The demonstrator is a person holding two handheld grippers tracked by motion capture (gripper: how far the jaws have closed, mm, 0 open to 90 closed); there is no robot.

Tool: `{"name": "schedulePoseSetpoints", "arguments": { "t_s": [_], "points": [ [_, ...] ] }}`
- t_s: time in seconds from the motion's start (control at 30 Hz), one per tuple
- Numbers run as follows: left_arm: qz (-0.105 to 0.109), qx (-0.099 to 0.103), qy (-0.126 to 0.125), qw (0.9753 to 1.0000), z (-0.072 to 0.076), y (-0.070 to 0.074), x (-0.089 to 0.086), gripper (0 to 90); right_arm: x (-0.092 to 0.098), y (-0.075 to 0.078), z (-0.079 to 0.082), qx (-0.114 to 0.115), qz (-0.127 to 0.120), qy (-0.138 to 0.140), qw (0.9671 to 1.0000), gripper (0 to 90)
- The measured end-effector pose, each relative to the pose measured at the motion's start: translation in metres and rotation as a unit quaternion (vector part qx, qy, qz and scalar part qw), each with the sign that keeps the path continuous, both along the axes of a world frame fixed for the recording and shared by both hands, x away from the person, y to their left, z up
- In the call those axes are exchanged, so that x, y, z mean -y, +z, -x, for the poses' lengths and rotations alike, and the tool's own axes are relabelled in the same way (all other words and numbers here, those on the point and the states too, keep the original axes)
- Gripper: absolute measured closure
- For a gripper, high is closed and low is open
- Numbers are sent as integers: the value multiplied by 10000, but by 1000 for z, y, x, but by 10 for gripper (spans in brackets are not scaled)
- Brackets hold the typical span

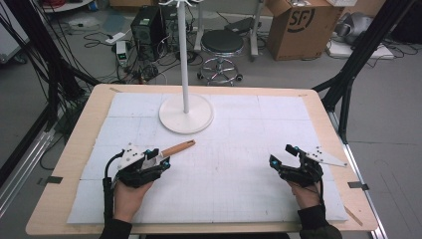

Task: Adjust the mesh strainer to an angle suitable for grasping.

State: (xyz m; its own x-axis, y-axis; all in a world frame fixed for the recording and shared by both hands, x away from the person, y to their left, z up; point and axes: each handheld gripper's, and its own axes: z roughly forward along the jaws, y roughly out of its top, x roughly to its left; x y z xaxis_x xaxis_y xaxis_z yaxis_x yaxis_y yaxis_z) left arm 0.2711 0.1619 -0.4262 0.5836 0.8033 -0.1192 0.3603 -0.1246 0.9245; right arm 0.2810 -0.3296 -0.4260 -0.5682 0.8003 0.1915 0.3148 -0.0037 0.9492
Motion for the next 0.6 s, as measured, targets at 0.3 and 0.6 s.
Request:
{"name": "schedulePoseSetpoints", "arguments": {
  "t_s": [0.3,0.6],
  "points": [
    [-114,-53,33,9999,-6,-3,5,682,0,-1,0,0,47,-30,10000,148],
    [161,-607,-358,9974,-18,-4,14,888,-1,-2,-1,-4,118,-34,9999,148]
  ]
}}
